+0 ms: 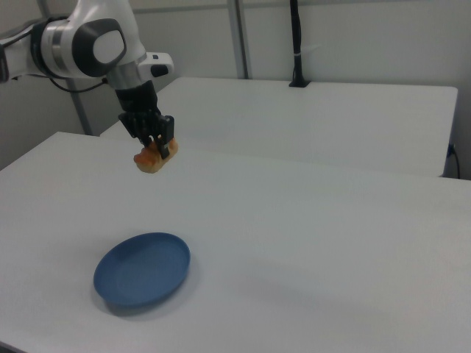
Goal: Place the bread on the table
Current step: 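Carry the held bread roll away from the plate over the table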
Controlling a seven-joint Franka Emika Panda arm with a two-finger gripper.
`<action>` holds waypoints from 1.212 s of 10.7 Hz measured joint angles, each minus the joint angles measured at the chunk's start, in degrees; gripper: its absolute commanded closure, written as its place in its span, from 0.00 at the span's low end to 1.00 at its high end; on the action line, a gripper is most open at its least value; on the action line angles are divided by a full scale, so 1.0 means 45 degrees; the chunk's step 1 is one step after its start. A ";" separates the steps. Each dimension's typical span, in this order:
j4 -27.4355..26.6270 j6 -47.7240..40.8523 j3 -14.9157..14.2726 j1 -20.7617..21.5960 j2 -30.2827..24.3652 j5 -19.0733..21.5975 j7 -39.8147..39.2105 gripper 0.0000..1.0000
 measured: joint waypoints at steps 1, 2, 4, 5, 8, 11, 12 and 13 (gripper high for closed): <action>0.0300 0.0619 0.0026 0.0146 0.0490 0.0004 0.0000 0.59; 0.0602 0.1386 0.0043 0.0402 0.1037 0.0006 0.0001 0.59; 0.1086 0.3032 0.0070 0.0933 0.2079 0.0020 0.0419 0.59; 0.1223 0.3860 0.0090 0.1177 0.2530 0.0022 0.0776 0.59; 0.1320 0.5797 0.0163 0.2098 0.3632 0.0026 0.1366 0.58; 0.1332 0.7910 0.0194 0.3092 0.4513 0.0026 0.2209 0.58; 0.1337 0.8479 0.0200 0.3287 0.4804 0.0026 0.2288 0.57; 0.1338 0.9089 0.0201 0.3444 0.5121 0.0026 0.2321 0.57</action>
